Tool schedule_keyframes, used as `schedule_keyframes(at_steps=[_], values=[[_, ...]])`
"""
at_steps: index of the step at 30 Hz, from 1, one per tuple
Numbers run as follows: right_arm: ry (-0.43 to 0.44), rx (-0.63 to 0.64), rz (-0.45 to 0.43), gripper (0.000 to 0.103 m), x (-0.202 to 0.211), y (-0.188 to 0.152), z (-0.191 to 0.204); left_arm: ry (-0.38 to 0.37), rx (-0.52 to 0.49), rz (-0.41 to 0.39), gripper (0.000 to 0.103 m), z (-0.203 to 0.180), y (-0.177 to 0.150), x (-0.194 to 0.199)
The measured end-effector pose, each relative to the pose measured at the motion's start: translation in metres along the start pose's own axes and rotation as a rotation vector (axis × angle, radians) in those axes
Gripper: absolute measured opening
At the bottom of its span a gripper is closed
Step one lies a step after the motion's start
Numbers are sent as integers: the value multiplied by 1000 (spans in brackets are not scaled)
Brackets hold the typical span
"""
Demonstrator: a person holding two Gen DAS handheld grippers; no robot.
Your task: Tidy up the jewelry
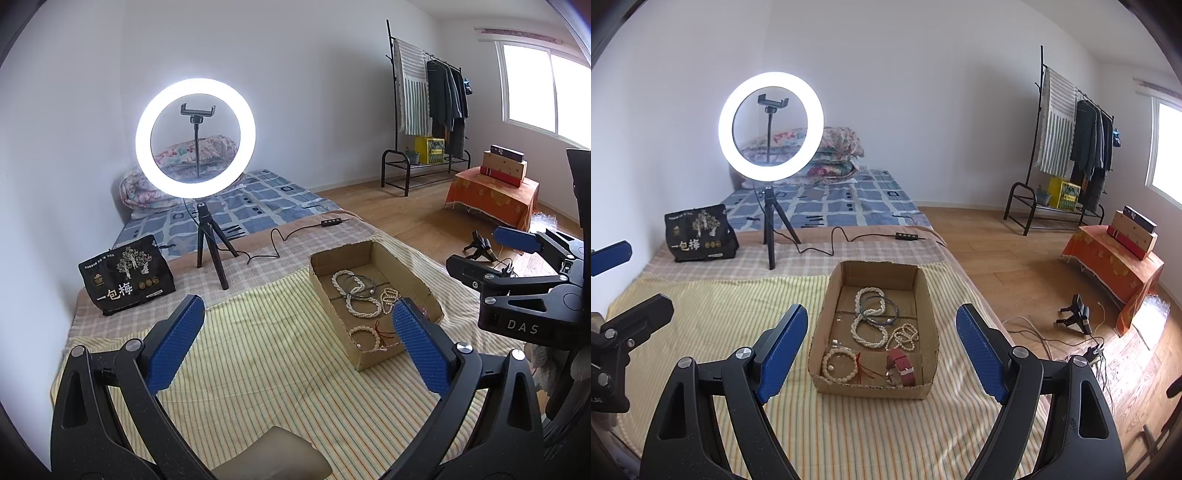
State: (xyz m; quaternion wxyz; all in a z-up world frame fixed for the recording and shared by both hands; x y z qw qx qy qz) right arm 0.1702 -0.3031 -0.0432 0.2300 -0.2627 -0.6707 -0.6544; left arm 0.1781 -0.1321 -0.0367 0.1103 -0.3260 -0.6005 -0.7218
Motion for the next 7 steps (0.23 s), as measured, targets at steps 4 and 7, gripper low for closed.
schedule_keyframes(at_steps=[4,7], values=[[0,1,3,83,1,-2,-1,19,7,-13,103,1,0,2],[0,1,4,83,0,-3,-1,18,7,-10,103,3,0,3]])
Point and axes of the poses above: each gripper's, at about its wrist camera, not at the fingertips, and x roughly against the way its jaws point, z to its left, y to its top, the point moved 8 cm from there along -x, roughly the way its jaws point, and after that the axes turned 8 degrees about z, right-handed, at the moved point
